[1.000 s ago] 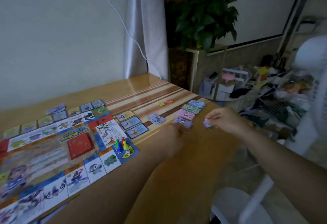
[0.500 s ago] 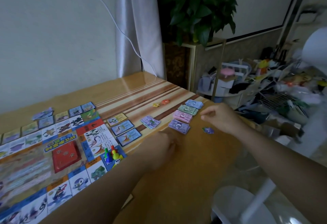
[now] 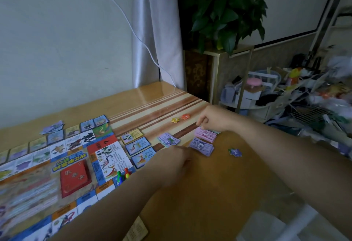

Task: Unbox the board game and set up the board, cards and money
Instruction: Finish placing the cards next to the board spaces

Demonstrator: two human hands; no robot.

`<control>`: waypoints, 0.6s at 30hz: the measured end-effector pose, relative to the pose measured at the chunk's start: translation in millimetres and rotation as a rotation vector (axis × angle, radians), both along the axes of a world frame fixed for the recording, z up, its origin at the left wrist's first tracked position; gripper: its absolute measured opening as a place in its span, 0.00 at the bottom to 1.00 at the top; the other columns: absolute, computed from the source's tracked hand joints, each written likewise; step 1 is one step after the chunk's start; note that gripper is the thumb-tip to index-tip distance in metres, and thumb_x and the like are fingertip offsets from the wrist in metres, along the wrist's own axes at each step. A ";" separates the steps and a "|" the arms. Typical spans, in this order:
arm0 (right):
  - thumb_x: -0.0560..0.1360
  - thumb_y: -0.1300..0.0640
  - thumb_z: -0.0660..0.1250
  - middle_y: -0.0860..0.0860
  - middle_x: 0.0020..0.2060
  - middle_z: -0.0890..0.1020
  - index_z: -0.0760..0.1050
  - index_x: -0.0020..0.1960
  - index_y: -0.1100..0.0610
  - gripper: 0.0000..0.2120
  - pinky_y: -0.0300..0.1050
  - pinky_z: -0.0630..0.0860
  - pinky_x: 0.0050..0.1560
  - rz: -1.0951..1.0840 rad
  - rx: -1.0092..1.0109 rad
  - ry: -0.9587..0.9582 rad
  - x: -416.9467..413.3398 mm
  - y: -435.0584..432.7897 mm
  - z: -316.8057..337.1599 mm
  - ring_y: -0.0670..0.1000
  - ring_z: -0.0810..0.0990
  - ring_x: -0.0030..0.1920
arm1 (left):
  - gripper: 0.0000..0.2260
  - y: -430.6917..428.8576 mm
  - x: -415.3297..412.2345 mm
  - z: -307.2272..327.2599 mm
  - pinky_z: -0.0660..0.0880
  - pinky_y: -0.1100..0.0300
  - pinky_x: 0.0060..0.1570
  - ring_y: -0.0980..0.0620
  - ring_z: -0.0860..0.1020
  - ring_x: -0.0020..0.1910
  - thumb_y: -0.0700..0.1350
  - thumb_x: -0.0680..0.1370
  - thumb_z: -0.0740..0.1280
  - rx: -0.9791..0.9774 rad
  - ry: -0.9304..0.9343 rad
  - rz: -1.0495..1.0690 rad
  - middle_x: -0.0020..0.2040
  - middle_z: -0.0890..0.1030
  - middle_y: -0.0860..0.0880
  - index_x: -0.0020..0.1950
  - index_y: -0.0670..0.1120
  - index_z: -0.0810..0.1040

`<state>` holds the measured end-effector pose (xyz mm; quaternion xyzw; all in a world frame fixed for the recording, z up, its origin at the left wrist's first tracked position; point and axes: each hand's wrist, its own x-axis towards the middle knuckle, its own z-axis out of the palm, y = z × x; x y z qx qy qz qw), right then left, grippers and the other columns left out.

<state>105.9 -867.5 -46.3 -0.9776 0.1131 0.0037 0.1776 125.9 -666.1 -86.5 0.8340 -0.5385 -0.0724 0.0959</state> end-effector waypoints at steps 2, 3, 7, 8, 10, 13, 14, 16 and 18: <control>0.76 0.63 0.64 0.49 0.53 0.82 0.82 0.54 0.55 0.11 0.40 0.74 0.49 0.019 -0.001 -0.016 13.2 3.2 -0.9 0.47 0.77 0.50 | 0.15 3.2 8.5 3.8 0.73 0.56 0.57 0.52 0.75 0.58 0.41 0.80 0.57 -0.033 0.014 0.035 0.61 0.77 0.52 0.63 0.50 0.76; 0.76 0.63 0.64 0.49 0.53 0.82 0.82 0.55 0.55 0.12 0.39 0.72 0.47 0.022 -0.004 -0.021 19.6 4.7 -1.4 0.46 0.76 0.48 | 0.15 4.0 13.8 4.9 0.73 0.57 0.56 0.53 0.75 0.58 0.40 0.80 0.57 -0.054 0.015 0.061 0.61 0.77 0.53 0.63 0.51 0.76; 0.77 0.63 0.64 0.52 0.55 0.81 0.81 0.57 0.57 0.12 0.44 0.75 0.53 0.008 -0.013 -0.023 48.6 6.6 -4.3 0.50 0.77 0.52 | 0.14 3.7 39.5 9.3 0.74 0.56 0.54 0.52 0.76 0.56 0.43 0.80 0.58 -0.127 -0.005 0.161 0.59 0.79 0.52 0.61 0.52 0.78; 0.77 0.63 0.64 0.52 0.56 0.81 0.80 0.58 0.56 0.12 0.45 0.75 0.54 0.007 -0.021 -0.019 56.5 6.6 -6.2 0.51 0.77 0.54 | 0.14 3.2 46.4 9.9 0.74 0.55 0.53 0.52 0.76 0.55 0.43 0.80 0.58 -0.131 -0.012 0.188 0.59 0.79 0.52 0.61 0.52 0.78; 0.77 0.61 0.65 0.52 0.59 0.79 0.78 0.61 0.55 0.13 0.44 0.73 0.57 0.028 -0.046 -0.012 71.9 9.4 -10.1 0.52 0.77 0.57 | 0.14 1.8 60.0 9.1 0.75 0.53 0.54 0.51 0.76 0.56 0.43 0.80 0.57 -0.124 -0.012 0.231 0.60 0.79 0.52 0.62 0.52 0.77; 0.77 0.64 0.63 0.52 0.64 0.77 0.76 0.64 0.54 0.17 0.44 0.72 0.60 0.087 -0.083 0.004 94.0 18.6 -14.7 0.52 0.75 0.62 | 0.16 0.1 76.9 6.2 0.74 0.53 0.56 0.51 0.76 0.59 0.42 0.80 0.57 -0.093 -0.008 0.278 0.62 0.78 0.52 0.64 0.53 0.76; 0.77 0.65 0.63 0.52 0.65 0.76 0.76 0.65 0.53 0.18 0.46 0.72 0.61 0.108 -0.112 0.019 100.7 21.2 -16.4 0.52 0.75 0.63 | 0.16 0.1 81.4 5.6 0.74 0.54 0.57 0.51 0.75 0.60 0.42 0.80 0.57 -0.089 -0.013 0.295 0.63 0.77 0.52 0.64 0.53 0.76; 0.76 0.65 0.63 0.53 0.64 0.76 0.76 0.64 0.53 0.18 0.49 0.73 0.62 0.143 -0.175 0.066 111.4 25.0 -19.9 0.54 0.75 0.62 | 0.17 0.0 88.7 5.0 0.74 0.55 0.58 0.50 0.74 0.62 0.42 0.80 0.56 -0.066 -0.043 0.314 0.66 0.75 0.52 0.67 0.53 0.73; 0.75 0.66 0.64 0.54 0.61 0.77 0.78 0.61 0.54 0.17 0.51 0.75 0.59 0.151 -0.221 0.109 118.6 28.8 -21.0 0.55 0.77 0.58 | 0.19 -1.0 95.6 4.5 0.72 0.55 0.60 0.49 0.72 0.65 0.42 0.81 0.56 -0.008 -0.068 0.336 0.69 0.73 0.51 0.71 0.54 0.69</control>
